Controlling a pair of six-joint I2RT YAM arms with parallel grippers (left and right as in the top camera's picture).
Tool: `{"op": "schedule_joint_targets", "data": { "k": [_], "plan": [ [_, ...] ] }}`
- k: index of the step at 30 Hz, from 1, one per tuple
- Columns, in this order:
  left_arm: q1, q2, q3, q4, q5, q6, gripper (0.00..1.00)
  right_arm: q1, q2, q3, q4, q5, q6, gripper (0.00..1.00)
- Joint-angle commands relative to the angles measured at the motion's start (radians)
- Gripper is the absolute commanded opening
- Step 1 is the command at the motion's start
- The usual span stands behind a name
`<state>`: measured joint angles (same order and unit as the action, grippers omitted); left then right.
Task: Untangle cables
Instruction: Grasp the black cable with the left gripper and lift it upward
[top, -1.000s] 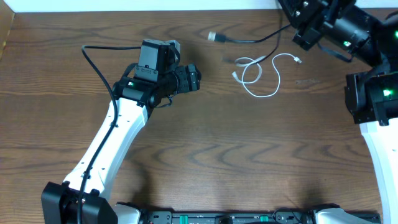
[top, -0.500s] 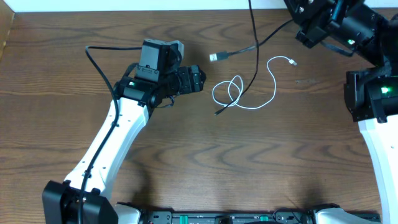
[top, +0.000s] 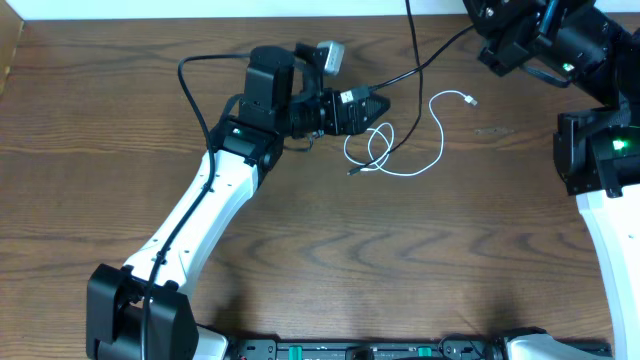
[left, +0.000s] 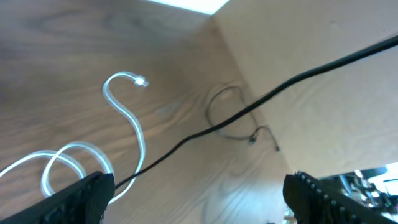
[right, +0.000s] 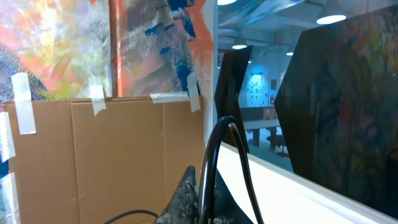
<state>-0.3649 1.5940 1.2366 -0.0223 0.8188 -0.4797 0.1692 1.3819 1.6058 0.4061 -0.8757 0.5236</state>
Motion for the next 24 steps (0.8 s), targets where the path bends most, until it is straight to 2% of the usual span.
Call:
{"op": "schedule_joint_targets", "data": {
  "k": [1, 4, 10, 14, 19, 21, 22, 24],
  "plan": [
    [-0.025, 0.003, 0.011, 0.065, 0.064, -0.054, 0.92, 0.003, -0.004, 0.004, 0.006, 0.016, 0.015, 0.01],
    [-0.052, 0.008, 0.011, 0.123, 0.064, -0.026, 0.92, 0.003, -0.004, 0.004, 0.006, 0.016, 0.015, 0.01],
    [-0.099, 0.052, 0.011, 0.308, 0.050, -0.043, 0.92, 0.003, -0.004, 0.004, 0.006, 0.016, 0.023, 0.01],
    [-0.124, 0.098, 0.011, 0.408, -0.061, -0.112, 0.92, 0.003, -0.004, 0.004, 0.013, 0.015, 0.044, 0.01],
    [-0.158, 0.160, 0.011, 0.543, -0.136, -0.114, 0.91, 0.003, -0.004, 0.004, 0.041, 0.005, 0.050, 0.01],
    [-0.169, 0.180, 0.011, 0.579, -0.159, -0.114, 0.81, 0.003, -0.004, 0.004, 0.047, 0.005, 0.060, 0.01],
    [-0.174, 0.188, 0.011, 0.592, -0.169, -0.113, 0.70, 0.003, -0.004, 0.004, 0.047, 0.005, 0.060, 0.01],
    [-0.175, 0.191, 0.011, 0.591, -0.177, -0.113, 0.55, 0.002, -0.004, 0.004, 0.046, 0.005, 0.060, 0.01]
  ]
}}
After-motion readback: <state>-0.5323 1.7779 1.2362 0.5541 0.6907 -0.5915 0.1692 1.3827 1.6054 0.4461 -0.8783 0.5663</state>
